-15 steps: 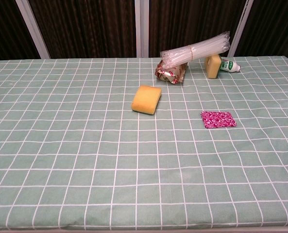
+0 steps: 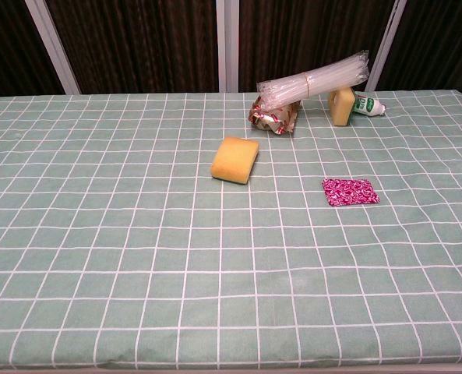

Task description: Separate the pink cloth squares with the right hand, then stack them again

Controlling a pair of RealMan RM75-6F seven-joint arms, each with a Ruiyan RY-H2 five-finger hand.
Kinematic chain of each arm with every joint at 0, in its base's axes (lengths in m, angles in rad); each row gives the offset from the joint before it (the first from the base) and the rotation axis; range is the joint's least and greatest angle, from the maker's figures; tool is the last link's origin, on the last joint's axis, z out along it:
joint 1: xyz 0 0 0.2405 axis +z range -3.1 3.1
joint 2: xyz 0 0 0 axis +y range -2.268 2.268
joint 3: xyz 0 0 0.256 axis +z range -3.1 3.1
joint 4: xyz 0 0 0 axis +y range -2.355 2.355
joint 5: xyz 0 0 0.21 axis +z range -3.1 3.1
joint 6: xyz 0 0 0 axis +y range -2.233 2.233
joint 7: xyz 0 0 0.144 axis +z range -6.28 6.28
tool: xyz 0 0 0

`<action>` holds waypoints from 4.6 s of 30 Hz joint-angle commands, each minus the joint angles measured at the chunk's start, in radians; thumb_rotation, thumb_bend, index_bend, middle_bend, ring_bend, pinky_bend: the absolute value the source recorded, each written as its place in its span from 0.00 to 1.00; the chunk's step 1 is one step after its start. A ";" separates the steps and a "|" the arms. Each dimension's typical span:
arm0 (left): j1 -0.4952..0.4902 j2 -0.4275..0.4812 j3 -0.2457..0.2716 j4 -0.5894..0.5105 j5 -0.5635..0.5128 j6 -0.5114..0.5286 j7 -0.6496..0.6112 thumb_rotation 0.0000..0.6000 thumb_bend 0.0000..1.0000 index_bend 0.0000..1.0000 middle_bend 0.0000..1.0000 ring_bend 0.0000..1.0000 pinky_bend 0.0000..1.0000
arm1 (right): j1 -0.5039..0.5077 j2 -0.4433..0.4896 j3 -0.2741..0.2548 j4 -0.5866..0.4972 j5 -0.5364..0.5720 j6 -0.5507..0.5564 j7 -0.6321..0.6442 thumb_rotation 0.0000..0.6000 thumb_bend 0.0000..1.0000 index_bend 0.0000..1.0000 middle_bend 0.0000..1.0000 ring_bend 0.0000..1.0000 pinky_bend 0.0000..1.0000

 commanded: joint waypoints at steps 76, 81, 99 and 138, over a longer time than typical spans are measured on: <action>-0.009 -0.016 0.002 0.033 -0.017 -0.040 -0.020 1.00 0.08 0.17 0.10 0.10 0.17 | 0.567 -0.475 -0.026 0.432 0.340 -0.756 -0.298 0.12 0.56 0.27 0.02 0.00 0.00; -0.009 -0.019 0.003 0.038 -0.017 -0.040 -0.022 1.00 0.08 0.17 0.10 0.10 0.17 | 0.544 -0.434 -0.058 0.360 0.317 -0.724 -0.322 0.11 0.56 0.27 0.02 0.00 0.00; -0.007 -0.023 0.002 0.047 -0.014 -0.034 -0.034 1.00 0.08 0.17 0.10 0.10 0.17 | 0.572 -0.444 0.002 0.334 0.344 -0.698 -0.344 0.11 0.56 0.27 0.02 0.00 0.00; -0.001 -0.030 0.003 0.062 -0.017 -0.035 -0.042 1.00 0.08 0.17 0.10 0.10 0.17 | 0.540 -0.437 -0.059 0.420 0.397 -0.699 -0.388 0.11 0.56 0.27 0.02 0.00 0.00</action>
